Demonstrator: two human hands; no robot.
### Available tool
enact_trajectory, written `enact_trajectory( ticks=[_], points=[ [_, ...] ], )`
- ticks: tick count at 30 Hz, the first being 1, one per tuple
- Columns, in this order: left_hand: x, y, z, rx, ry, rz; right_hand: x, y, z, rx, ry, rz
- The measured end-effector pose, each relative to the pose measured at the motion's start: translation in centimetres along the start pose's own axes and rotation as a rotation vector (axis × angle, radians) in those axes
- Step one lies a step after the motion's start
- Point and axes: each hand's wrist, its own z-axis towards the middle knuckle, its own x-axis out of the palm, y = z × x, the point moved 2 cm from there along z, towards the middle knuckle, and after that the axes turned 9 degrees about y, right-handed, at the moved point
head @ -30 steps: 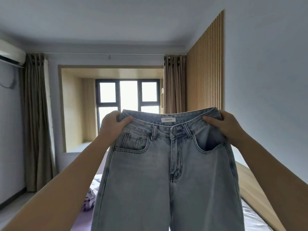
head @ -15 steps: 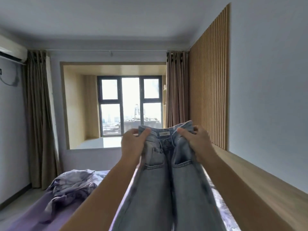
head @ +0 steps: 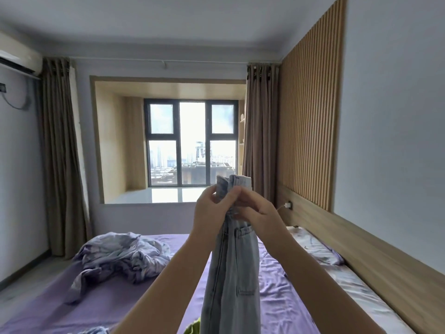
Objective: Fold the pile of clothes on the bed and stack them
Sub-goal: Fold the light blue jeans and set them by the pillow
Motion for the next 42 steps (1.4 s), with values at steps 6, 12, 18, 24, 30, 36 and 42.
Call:
enact_trajectory(
  ticks=[6, 12, 18, 24, 30, 36, 42],
  points=[
    [-1.1, 0.2, 0.5, 0.001, -0.008, -0.012, -0.8, -1.0, -0.4, 0.018, 0.088, 0.105],
    [-2.0, 0.5, 0.7, -0.019, 0.071, -0.082, -4.9, -4.5, -0.8, 0.174, -0.248, -0.131],
    [-3.5, -1.0, 1.2, 0.033, 0.165, -0.154, -5.3, -6.8, -1.9, 0.221, -0.054, 0.168],
    [-4.9, -1.0, 1.8, 0.035, 0.152, -0.117, -4.9, -5.0, -0.7, 0.143, -0.269, -0.022],
    [-5.6, 1.8, 0.6, -0.104, 0.143, 0.060, -4.4, -5.5, -0.9, 0.177, -0.302, -0.114],
    [-4.2, 2.8, 1.1, 0.065, -0.038, 0.014, -5.8, -5.0, -1.9, 0.204, -0.135, -0.046],
    [-3.1, 0.3, 3.0, 0.176, -0.099, 0.054, -7.7, -10.2, -8.2, 0.519, 0.158, -0.161]
  ],
)
